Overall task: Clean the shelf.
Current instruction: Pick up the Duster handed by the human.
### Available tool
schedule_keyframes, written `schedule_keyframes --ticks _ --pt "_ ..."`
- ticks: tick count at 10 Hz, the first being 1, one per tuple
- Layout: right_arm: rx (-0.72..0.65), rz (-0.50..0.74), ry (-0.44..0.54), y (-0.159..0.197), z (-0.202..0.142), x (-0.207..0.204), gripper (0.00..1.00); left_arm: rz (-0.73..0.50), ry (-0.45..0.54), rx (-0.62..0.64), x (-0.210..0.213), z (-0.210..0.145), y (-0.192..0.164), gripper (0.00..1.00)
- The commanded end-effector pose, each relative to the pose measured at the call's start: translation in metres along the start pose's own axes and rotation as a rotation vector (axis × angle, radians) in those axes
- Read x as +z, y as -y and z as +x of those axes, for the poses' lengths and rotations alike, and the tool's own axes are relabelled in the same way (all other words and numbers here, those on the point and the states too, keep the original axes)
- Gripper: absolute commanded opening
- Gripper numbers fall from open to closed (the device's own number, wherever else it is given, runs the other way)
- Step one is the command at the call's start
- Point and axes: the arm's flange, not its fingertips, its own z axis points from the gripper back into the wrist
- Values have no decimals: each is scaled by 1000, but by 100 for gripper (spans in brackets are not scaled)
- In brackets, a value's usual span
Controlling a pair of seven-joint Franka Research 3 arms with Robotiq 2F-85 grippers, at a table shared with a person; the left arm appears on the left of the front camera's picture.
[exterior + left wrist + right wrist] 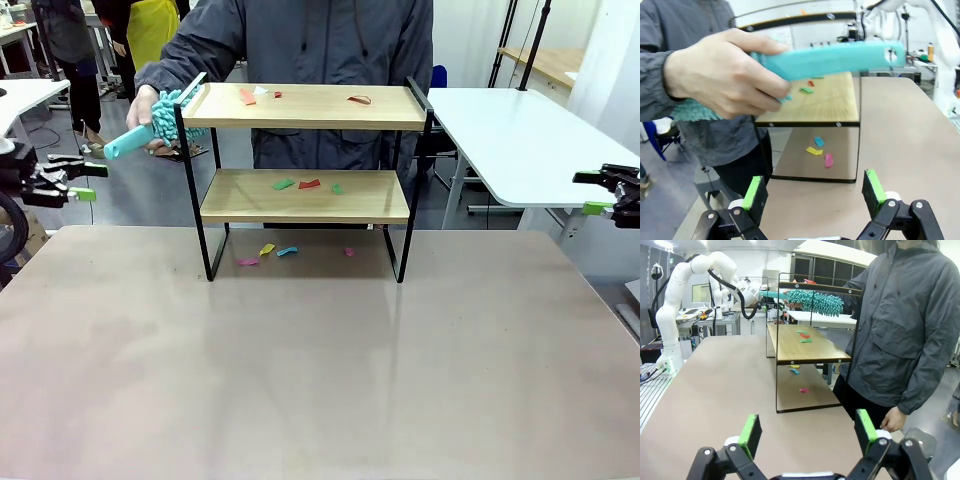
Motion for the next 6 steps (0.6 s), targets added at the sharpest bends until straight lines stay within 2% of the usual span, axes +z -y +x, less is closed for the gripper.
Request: schedule_keyframes --ticks 1,3,6 --pt "2 -2 -1 1 1 0 100 150 -40 105 -1 62 19 100" --pt "2 -2 -1 1 1 0 100 218 -89 182 0 120 36 100" --pt "2 -2 -1 1 1 0 100 356 -223 272 -22 202 80 100"
